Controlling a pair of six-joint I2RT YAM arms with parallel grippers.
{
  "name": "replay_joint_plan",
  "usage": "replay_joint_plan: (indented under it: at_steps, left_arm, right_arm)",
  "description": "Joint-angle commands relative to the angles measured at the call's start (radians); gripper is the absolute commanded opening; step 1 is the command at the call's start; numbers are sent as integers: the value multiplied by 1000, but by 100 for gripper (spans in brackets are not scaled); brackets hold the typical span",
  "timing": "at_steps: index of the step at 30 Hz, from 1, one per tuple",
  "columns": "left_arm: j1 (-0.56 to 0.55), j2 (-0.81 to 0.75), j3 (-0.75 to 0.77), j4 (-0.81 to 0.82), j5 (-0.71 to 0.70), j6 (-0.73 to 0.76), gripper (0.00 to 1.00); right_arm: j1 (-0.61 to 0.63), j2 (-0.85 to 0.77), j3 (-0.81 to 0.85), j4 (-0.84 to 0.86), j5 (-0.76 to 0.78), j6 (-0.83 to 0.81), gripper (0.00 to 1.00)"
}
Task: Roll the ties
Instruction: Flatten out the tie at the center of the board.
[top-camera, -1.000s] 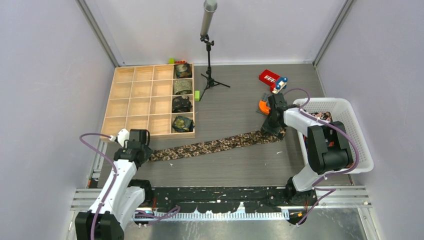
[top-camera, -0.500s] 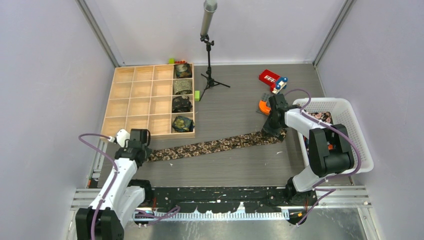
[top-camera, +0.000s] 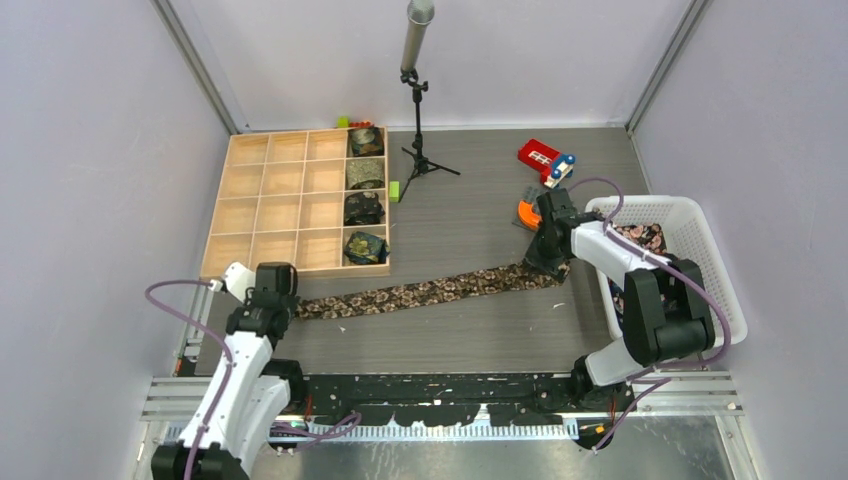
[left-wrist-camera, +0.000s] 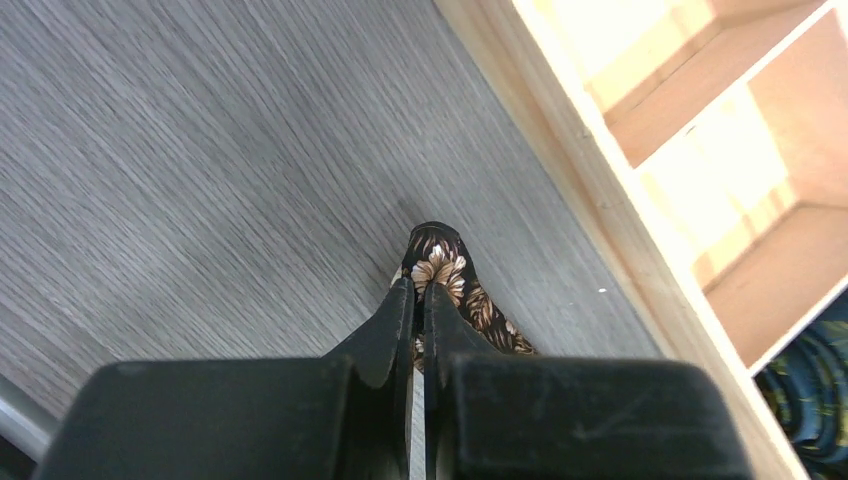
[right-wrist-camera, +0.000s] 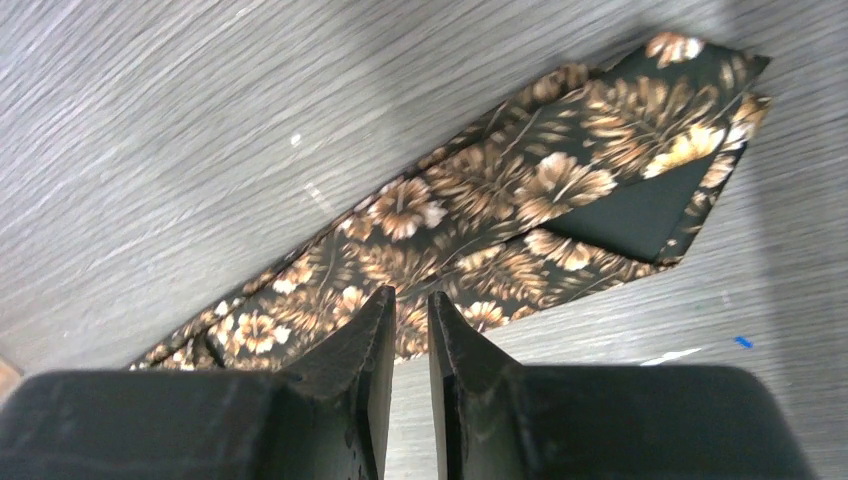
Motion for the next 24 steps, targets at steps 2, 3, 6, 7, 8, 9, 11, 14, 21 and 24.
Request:
replay_joint_plan:
  at_steps: [2, 3, 6, 7, 8, 9, 11, 14, 21, 24]
  left_arm:
    - [4, -185, -36, -53, -102, -106, 0]
    - [4, -216, -47, -66, -114, -123, 0]
    - [4, -307, -73, -111, -138, -169, 0]
    - [4, -332, -81, -120, -141, -178, 0]
    - [4, -352, -89, -122, -139, -184, 0]
    - [4, -371, -93, -132, -140, -198, 0]
    - [5, -398, -104, -148, -142, -213, 0]
    - [4, -406, -105, -160, -120, -213, 0]
    - [4, -353, -19, -243, -136, -195, 0]
    - [5, -319, 12, -242, -154, -138, 0]
  right_arm:
    - [106, -101, 17, -26, -3, 44, 24]
    - [141, -110, 25, -27, -1, 61, 24]
    - [270, -125, 57, -14, 9, 109, 24]
    - [311, -124, 71, -3, 9, 122, 24]
    - [350, -121, 85, 14, 4, 132, 24]
    - [390, -116, 97, 35, -2, 140, 23]
    - [461, -89, 124, 116, -59, 145, 22]
    - [561, -26, 185, 215, -109, 154, 20]
    - [753, 213, 420, 369, -188, 177, 13]
    - [803, 338, 554, 398, -240, 179, 9]
